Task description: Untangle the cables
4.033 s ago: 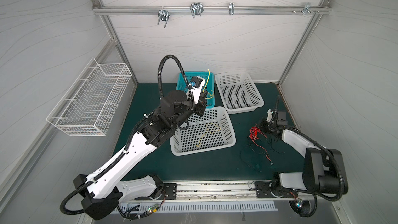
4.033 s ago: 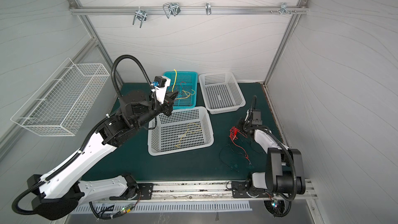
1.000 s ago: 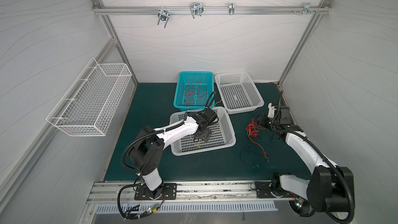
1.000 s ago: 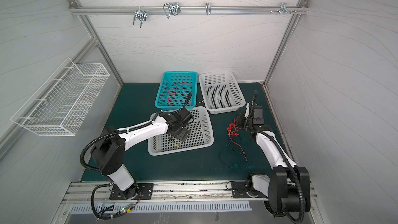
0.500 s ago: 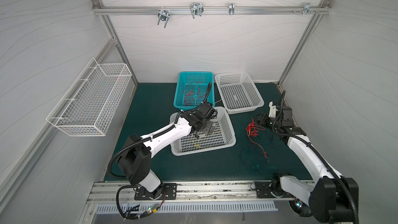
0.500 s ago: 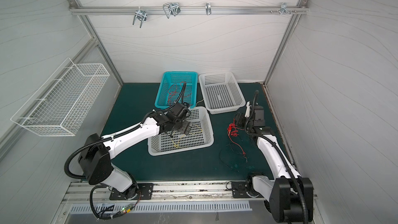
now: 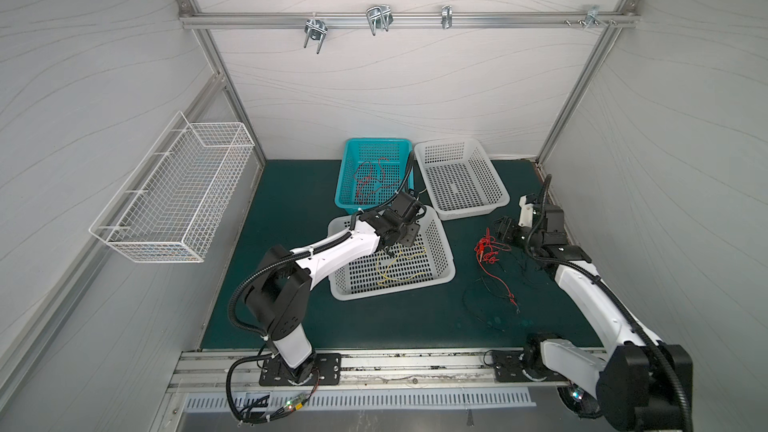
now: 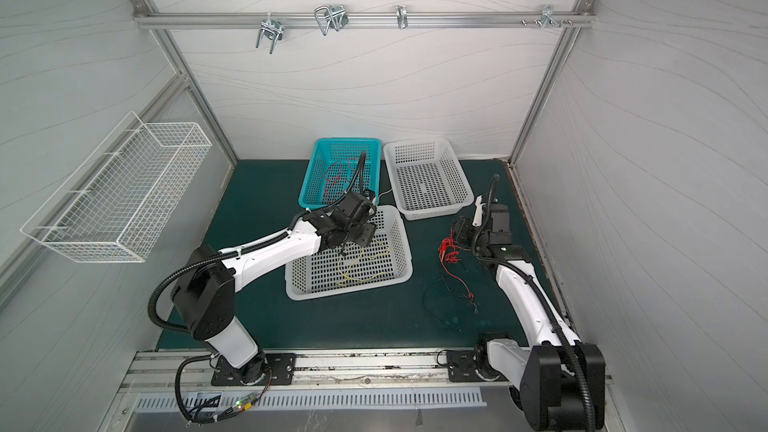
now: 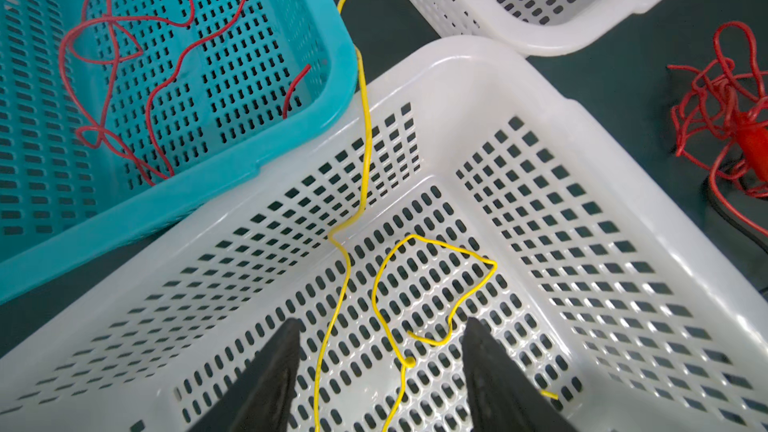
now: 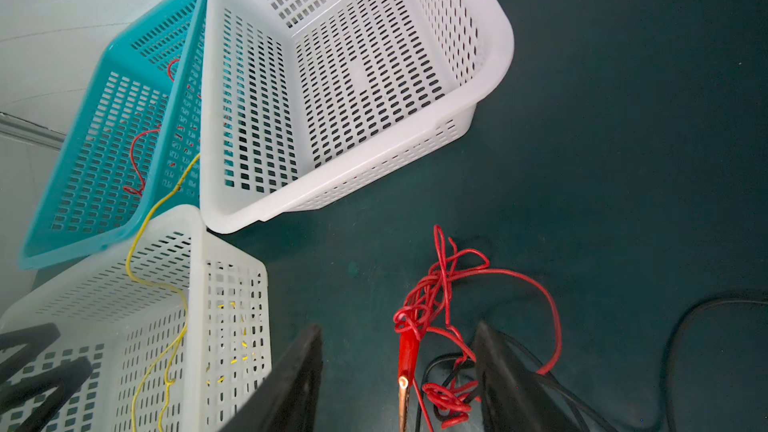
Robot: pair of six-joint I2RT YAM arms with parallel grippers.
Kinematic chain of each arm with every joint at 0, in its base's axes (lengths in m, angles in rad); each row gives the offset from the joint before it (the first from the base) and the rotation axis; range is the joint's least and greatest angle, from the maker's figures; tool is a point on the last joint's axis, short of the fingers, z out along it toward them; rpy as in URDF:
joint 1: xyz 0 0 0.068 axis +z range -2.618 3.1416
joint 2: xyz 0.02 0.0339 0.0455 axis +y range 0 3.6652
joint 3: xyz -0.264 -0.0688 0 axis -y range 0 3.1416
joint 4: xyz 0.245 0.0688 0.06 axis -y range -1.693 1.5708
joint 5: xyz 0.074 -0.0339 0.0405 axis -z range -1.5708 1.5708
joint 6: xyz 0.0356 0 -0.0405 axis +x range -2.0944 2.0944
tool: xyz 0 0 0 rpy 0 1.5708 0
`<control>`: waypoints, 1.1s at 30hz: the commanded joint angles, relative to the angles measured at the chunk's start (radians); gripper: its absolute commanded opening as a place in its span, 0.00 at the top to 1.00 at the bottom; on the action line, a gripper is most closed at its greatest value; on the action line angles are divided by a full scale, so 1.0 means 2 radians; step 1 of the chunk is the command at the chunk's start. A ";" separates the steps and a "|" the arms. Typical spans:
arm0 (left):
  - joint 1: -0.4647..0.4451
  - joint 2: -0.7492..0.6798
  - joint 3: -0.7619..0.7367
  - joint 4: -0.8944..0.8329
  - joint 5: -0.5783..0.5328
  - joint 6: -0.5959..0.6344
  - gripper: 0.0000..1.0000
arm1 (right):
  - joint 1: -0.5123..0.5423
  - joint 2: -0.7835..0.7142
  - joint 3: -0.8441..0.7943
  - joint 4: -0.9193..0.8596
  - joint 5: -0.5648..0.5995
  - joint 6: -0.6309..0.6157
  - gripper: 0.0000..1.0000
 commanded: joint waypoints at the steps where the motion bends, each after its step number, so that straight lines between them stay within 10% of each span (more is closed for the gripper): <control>1: 0.012 0.019 0.031 0.030 0.012 0.005 0.39 | 0.004 -0.010 -0.008 -0.007 0.007 -0.005 0.41; 33: 0.042 0.130 0.122 0.034 0.072 0.001 0.81 | 0.004 0.024 -0.012 0.015 0.006 -0.002 0.40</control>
